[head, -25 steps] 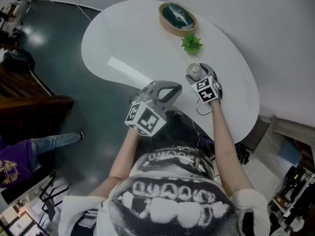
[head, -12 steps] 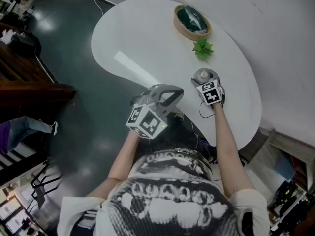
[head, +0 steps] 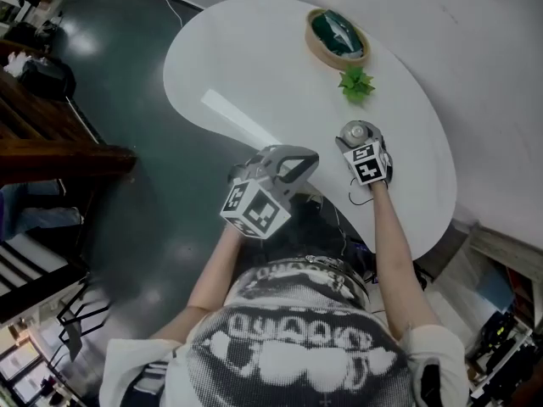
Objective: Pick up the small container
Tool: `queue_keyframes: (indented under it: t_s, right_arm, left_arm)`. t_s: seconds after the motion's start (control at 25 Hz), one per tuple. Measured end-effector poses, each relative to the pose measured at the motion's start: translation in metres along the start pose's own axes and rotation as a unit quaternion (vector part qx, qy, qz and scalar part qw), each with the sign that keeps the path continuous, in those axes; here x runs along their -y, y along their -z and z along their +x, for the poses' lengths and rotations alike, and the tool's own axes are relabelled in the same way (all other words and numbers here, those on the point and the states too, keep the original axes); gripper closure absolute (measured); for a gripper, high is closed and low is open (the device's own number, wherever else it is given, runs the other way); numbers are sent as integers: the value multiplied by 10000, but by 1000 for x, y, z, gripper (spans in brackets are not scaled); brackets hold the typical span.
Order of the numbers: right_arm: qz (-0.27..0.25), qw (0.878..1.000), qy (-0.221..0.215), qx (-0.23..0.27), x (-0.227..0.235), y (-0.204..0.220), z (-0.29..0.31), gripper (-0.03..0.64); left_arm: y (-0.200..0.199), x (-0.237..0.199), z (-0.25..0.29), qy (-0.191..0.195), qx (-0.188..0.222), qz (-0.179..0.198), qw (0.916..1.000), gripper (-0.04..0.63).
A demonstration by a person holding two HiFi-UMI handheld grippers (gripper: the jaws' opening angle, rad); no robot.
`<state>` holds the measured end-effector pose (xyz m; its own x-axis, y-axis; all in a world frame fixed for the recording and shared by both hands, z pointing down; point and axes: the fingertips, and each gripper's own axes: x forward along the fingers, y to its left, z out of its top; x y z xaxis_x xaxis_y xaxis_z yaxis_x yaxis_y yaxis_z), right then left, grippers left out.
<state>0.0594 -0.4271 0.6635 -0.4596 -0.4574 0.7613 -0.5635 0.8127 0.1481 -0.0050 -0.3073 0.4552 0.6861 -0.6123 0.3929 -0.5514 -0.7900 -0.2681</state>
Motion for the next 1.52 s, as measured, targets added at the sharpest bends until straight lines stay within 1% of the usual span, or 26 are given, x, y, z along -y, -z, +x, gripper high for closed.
queue_keyframes:
  t_s: [0.16, 0.48, 0.68, 0.88, 1.2, 1.52]
  right_arm:
    - [-30, 10000, 46, 36, -8, -3, -11, 279]
    - [82, 9990, 238, 382, -20, -19, -48, 279]
    - [291, 9966, 300, 705, -30, -34, -78, 279]
    - [348, 9949, 420, 848, -40, -46, -109, 279]
    - [526, 9907, 706, 1036, -60, -53, -152, 279]
    - [818, 9857, 1070, 1009, -85, -39, -183, 279]
  left_arm:
    - [0, 3, -3, 87, 25, 33, 10000, 591]
    - [2, 9, -6, 319, 95, 85, 9994, 591]
    - [0, 13, -6, 509, 189, 186, 9984, 590]
    - [-2, 19, -4, 710, 257, 300, 9967, 591]
    - [-1, 37, -7, 1100, 344, 454, 9923, 589]
    - [-4, 60, -12, 1559, 491, 707, 9840, 591]
